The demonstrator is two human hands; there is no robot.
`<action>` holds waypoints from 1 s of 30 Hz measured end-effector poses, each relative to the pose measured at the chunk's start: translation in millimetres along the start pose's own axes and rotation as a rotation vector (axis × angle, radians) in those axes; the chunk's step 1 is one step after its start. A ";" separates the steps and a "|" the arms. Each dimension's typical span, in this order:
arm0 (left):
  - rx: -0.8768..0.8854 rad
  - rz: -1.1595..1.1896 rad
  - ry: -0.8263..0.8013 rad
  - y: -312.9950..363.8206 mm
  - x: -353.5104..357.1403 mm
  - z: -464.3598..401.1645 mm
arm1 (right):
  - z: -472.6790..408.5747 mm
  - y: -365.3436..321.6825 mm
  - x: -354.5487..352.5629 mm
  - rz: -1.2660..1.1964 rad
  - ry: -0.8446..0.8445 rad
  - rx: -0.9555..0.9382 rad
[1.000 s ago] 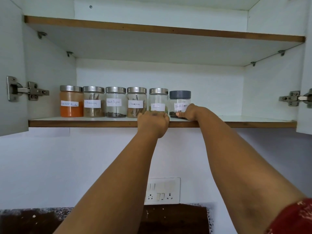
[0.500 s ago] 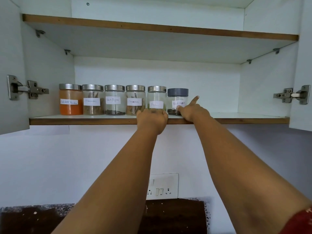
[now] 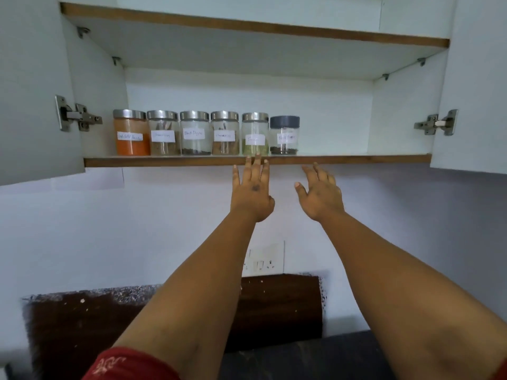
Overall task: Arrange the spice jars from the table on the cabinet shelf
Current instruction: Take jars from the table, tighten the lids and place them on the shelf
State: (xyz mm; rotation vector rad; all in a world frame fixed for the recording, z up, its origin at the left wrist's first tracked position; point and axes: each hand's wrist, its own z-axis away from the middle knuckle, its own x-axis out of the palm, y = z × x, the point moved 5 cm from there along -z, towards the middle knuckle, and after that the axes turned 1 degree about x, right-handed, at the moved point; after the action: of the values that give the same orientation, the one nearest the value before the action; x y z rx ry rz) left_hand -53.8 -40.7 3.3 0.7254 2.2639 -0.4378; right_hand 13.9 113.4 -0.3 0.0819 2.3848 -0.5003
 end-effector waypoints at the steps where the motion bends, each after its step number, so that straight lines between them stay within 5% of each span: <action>1: -0.003 -0.015 -0.033 3.0 4.3 9.4 | 13.1 1.9 6.4 0.015 0.005 0.022; 6: -0.057 0.072 -0.118 6.2 35.8 76.9 | 87.7 18.9 48.8 -0.018 0.008 0.179; 10: -0.109 0.066 -0.339 -7.7 78.7 140.2 | 152.9 43.3 88.6 0.008 -0.123 0.273; 23: -0.363 0.550 -0.756 20.9 173.6 380.9 | 385.5 103.2 153.4 0.079 -0.411 0.693; 30: -0.393 0.573 -0.889 24.4 194.9 447.8 | 435.5 88.7 168.0 0.159 -0.499 0.639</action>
State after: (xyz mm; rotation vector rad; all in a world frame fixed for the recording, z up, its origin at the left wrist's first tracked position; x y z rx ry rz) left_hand 81.2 -171.0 -448.3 0.7338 1.1863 -0.0043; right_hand 173.2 19.2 -437.9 0.3799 1.6499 -1.0509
